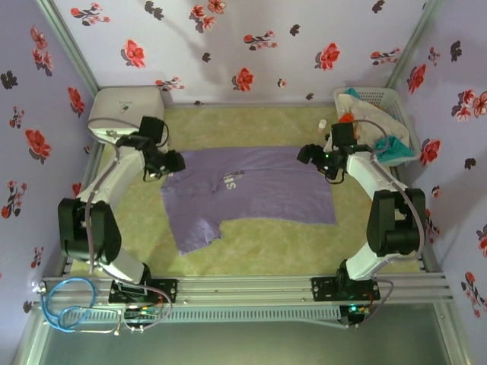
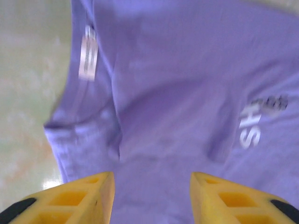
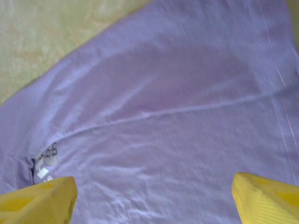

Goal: Fold and stack the t-shirts

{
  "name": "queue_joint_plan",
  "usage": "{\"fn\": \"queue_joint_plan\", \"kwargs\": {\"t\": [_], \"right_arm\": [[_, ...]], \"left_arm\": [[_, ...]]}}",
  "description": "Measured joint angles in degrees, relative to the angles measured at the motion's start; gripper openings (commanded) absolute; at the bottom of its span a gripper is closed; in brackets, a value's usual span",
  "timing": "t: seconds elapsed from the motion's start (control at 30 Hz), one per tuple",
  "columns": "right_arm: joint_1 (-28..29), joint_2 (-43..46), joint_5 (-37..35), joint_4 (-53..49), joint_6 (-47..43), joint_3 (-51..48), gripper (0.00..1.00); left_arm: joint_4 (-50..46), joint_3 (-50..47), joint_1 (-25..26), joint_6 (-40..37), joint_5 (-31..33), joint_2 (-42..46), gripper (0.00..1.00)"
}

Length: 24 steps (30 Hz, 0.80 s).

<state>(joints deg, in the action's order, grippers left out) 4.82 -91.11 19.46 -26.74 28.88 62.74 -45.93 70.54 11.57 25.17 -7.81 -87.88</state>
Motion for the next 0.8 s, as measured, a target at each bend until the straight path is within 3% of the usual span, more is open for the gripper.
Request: {"fn": "queue_joint_plan", "kwargs": {"t": [0.27, 0.53, 0.8], "right_arm": [[-0.28, 9.68, -2.6, -5.42, 3.04, -10.27, 0.84], [-0.83, 15.06, -6.27, -8.98, 6.05, -16.57, 0.79], [-1.68, 17.14, -8.9, -10.51, 7.74, -20.5, 0.77]], "left_arm": [[-3.41, -15.43, 1.25, 7.85, -3.08, 14.21, 0.47], [-3.89, -25.88, 11.47, 17.68, -4.9, 19.91, 0.47], [-4.63, -34.47, 15.32, 24.98, -5.31, 24.35, 0.45]]}}
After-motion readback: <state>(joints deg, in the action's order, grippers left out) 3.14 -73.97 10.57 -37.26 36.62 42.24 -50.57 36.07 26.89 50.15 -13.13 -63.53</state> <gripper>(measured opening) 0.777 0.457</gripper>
